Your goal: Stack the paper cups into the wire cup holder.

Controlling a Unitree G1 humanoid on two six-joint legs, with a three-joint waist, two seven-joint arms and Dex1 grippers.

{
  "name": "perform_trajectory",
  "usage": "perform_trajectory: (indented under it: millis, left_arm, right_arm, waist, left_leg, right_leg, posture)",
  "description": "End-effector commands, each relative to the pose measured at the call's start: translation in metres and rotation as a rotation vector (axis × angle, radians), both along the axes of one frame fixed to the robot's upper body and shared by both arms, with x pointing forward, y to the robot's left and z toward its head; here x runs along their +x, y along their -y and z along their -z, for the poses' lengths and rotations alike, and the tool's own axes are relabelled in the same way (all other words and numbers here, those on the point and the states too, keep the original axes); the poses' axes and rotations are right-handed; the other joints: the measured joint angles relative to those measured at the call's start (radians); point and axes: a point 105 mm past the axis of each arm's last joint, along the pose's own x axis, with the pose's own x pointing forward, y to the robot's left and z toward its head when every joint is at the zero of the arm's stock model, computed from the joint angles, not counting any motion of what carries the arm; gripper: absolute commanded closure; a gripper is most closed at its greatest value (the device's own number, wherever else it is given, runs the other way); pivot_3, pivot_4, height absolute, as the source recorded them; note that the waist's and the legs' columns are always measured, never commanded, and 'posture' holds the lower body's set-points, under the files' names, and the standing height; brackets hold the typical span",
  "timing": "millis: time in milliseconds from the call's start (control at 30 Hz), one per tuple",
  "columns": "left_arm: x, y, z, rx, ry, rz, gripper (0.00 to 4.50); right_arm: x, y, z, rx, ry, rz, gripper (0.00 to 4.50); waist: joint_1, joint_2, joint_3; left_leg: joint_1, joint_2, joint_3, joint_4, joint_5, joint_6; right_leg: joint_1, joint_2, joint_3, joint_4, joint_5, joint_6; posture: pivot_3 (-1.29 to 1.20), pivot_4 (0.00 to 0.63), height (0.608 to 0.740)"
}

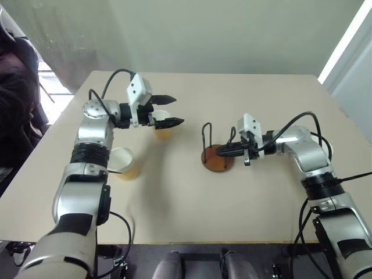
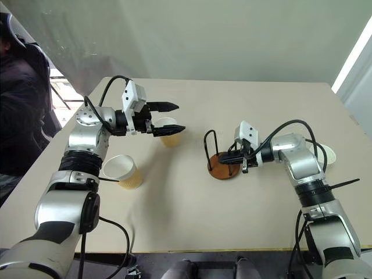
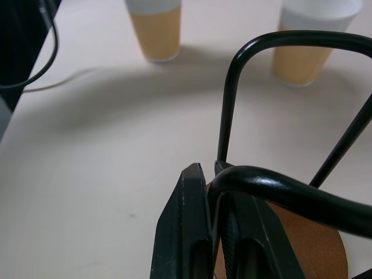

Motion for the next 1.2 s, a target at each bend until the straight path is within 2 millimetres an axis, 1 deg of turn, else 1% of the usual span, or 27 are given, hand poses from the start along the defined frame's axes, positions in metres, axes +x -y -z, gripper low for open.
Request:
perform_trajectory:
  millis: [33,467,600,700,767,867,1133,1200]
  left_arm:
    - [-0.002,-0.002,-0.014,0.02,0.052,0.001,0.34]
    - [-0.003,-0.004,-0.015,0.028,0.057,-0.004,0.34]
    - [-0.003,-0.004,-0.014,0.029,0.056,-0.003,0.34]
    - [-0.003,-0.003,-0.014,0.031,0.055,-0.002,0.34]
    - [-0.003,-0.003,-0.014,0.03,0.055,-0.002,0.34]
    - [-0.002,-0.001,-0.013,0.027,0.053,0.0,0.34]
    - [0.002,-0.002,-0.015,0.034,0.055,-0.025,0.34]
    - [0.004,-0.003,-0.017,0.04,0.072,-0.034,0.34]
  right_arm:
    - [-0.006,-0.005,-0.013,0.009,0.045,-0.05,4.48]
    - [-0.004,-0.006,-0.005,-0.019,0.032,-0.064,4.48]
    - [-0.003,-0.004,0.0,-0.039,0.027,-0.056,3.4]
    - [-0.002,-0.004,0.0,-0.042,0.041,-0.056,2.31]
    - [-0.002,-0.003,0.0,-0.044,0.046,-0.058,2.31]
    - [-0.002,0.003,-0.002,-0.061,0.045,-0.056,2.31]
    - [-0.007,0.043,-0.007,-0.209,0.059,-0.052,2.31]
    - [-0.005,0.049,-0.011,-0.228,0.075,-0.042,2.31]
  waist:
    - [0.0,0.0,0.0]
    - [-0.001,0.0,0.0]
    - [-0.001,0.0,0.0]
    - [-0.001,0.0,0.0]
    - [-0.001,0.0,0.0]
    - [-0.001,0.0,0.0]
    - [-0.001,0.0,0.0]
    - [-0.002,0.0,0.0]
  left_leg:
    - [0.0,0.0,0.0,0.0,0.0,0.0]
    - [0.0,0.0,0.0,0.0,0.0,0.0]
    - [0.0,0.0,0.0,0.0,0.0,0.0]
    - [0.0,0.0,0.0,0.0,0.0,0.0]
    - [0.0,0.0,0.0,0.0,0.0,0.0]
    - [0.0,0.0,0.0,0.0,0.0,0.0]
    - [0.0,0.0,0.0,0.0,0.0,0.0]
    - [0.0,0.0,0.0,0.0,0.0,0.0]
  right_leg:
    - [0.0,0.0,0.0,0.0,0.0,0.0]
    - [0.0,0.0,0.0,0.0,0.0,0.0]
    - [0.0,0.0,0.0,0.0,0.0,0.0]
    - [0.0,0.0,0.0,0.0,0.0,0.0]
    - [0.0,0.0,0.0,0.0,0.0,0.0]
    - [0.0,0.0,0.0,0.0,0.0,0.0]
    - [0.0,0.0,0.0,0.0,0.0,0.0]
    - [0.0,0.0,0.0,0.0,0.0,0.0]
  posture:
    - [0.0,0.15,0.74]
    - [0.0,0.15,0.74]
    - [0.0,0.15,0.74]
    - [0.0,0.15,0.74]
    - [0.0,0.15,0.74]
    - [0.0,0.15,0.74]
    - [0.0,0.15,0.74]
    - [0.0,0.15,0.74]
